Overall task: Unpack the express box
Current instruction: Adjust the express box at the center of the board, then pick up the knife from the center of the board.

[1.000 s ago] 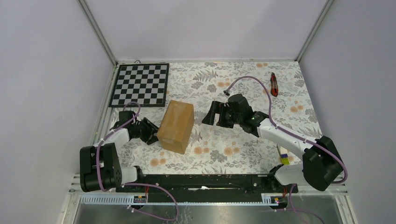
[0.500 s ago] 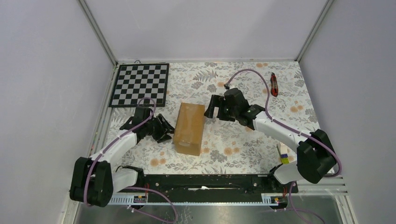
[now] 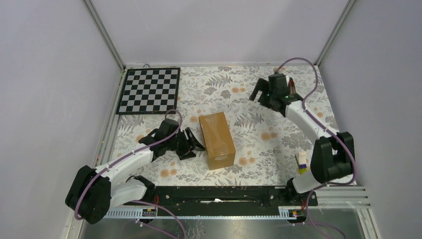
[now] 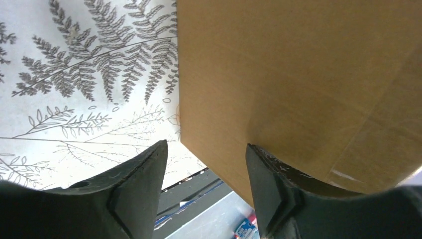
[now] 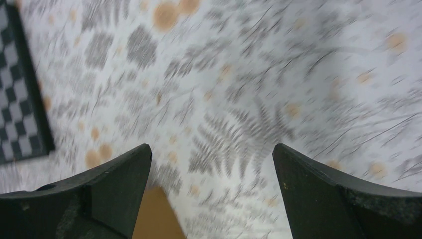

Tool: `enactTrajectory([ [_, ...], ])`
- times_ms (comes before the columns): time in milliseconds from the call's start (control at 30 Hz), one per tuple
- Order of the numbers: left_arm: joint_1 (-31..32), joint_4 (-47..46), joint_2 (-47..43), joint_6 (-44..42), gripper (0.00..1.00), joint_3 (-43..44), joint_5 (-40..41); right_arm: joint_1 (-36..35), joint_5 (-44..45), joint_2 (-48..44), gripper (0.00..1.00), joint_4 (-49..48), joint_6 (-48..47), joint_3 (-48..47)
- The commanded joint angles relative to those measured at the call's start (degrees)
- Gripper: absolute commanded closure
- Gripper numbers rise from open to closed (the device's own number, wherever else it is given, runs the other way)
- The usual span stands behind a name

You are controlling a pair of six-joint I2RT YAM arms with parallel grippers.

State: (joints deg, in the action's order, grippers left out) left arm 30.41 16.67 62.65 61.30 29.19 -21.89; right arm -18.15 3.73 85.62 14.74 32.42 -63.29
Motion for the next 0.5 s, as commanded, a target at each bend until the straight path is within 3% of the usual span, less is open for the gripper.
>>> enactTrajectory([
  [0,0.3,-0.8,0.4,-6.6,0.35,5.6,-1.7,10.1,1.3,6.2,0.01,-0.3,-3.0,-6.6],
  [200,-1.6,3.7,-1.2,-17.4,0.22,10.4,-1.5,19.9,2.3,19.0,0.01,4.3,-6.9,-18.9],
  [467,-3.2,7.1,-6.0,-23.0,0.11,14.4,-1.3,23.1,10.2,33.7,0.01,9.5,-13.8,-33.1],
])
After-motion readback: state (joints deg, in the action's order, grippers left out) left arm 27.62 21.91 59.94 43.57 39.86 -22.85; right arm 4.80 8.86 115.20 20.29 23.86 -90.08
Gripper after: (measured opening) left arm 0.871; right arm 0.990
